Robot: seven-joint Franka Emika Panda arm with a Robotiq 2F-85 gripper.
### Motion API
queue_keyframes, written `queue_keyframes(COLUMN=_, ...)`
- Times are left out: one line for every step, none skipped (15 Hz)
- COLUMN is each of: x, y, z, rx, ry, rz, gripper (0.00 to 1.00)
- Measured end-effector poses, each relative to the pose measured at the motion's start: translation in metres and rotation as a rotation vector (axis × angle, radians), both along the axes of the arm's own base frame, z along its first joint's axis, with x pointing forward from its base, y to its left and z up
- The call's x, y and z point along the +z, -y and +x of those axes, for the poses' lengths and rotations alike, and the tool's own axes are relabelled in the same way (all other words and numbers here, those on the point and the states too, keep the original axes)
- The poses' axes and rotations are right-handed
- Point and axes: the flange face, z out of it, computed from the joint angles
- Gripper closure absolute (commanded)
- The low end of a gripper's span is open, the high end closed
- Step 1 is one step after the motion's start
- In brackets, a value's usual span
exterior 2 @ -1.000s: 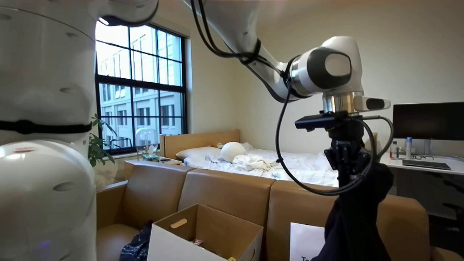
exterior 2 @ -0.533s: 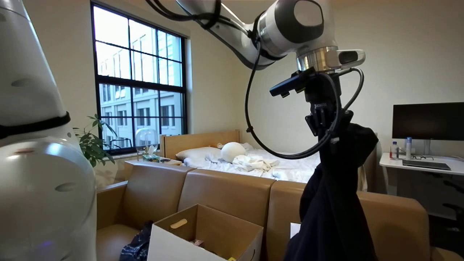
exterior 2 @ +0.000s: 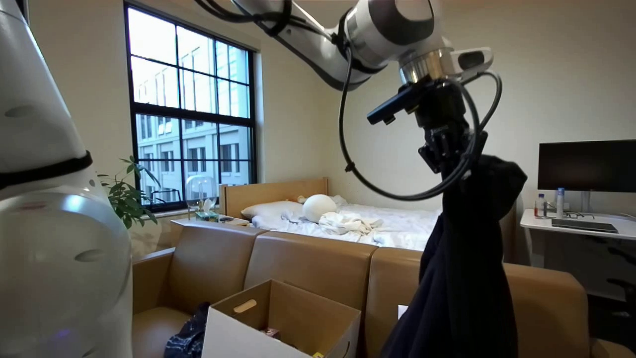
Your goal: Move the black shirt to the box
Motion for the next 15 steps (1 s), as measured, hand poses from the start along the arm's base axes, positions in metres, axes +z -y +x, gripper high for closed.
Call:
queue_keyframes(x=0.023, y=0.000, z=-0.003, rx=0.018, ry=0.019, rz=-0.043, gripper=0.96)
queue_keyframes(x=0.047, y=-0.001, z=-0.008, rx=0.035, ry=0.041, rz=-0.083, gripper=0.96)
queue_keyframes(x=0.070, y=-0.002, z=-0.014, rx=0.055, ry=0.069, rz=-0.118, gripper=0.96)
queue_keyframes(x=0.094, y=-0.003, z=-0.021, rx=0.071, ry=0.100, rz=-0.153, gripper=0.96)
queue_keyframes(x=0.119, y=-0.005, z=-0.028, rx=0.083, ry=0.134, rz=-0.190, gripper=0.96)
queue_keyframes(x=0.145, y=-0.008, z=-0.035, rx=0.093, ry=0.169, rz=-0.227, gripper=0.96)
queue_keyframes(x=0.170, y=-0.011, z=-0.041, rx=0.098, ry=0.204, rz=-0.264, gripper=0.96)
queue_keyframes(x=0.195, y=-0.016, z=-0.046, rx=0.100, ry=0.245, rz=-0.296, gripper=0.96)
queue_keyframes(x=0.220, y=-0.022, z=-0.051, rx=0.102, ry=0.287, rz=-0.325, gripper=0.96)
queue_keyframes(x=0.244, y=-0.030, z=-0.055, rx=0.104, ry=0.340, rz=-0.336, gripper=0.96)
queue_keyframes(x=0.266, y=-0.040, z=-0.058, rx=0.112, ry=0.397, rz=-0.332, gripper=0.96)
queue_keyframes(x=0.287, y=-0.055, z=-0.057, rx=0.131, ry=0.449, rz=-0.317, gripper=0.96)
queue_keyframes(x=0.301, y=-0.075, z=-0.052, rx=0.166, ry=0.482, rz=-0.302, gripper=0.96)
queue_keyframes(x=0.308, y=-0.098, z=-0.042, rx=0.209, ry=0.500, rz=-0.297, gripper=0.96)
queue_keyframes(x=0.309, y=-0.125, z=-0.028, rx=0.251, ry=0.511, rz=-0.298, gripper=0.96)
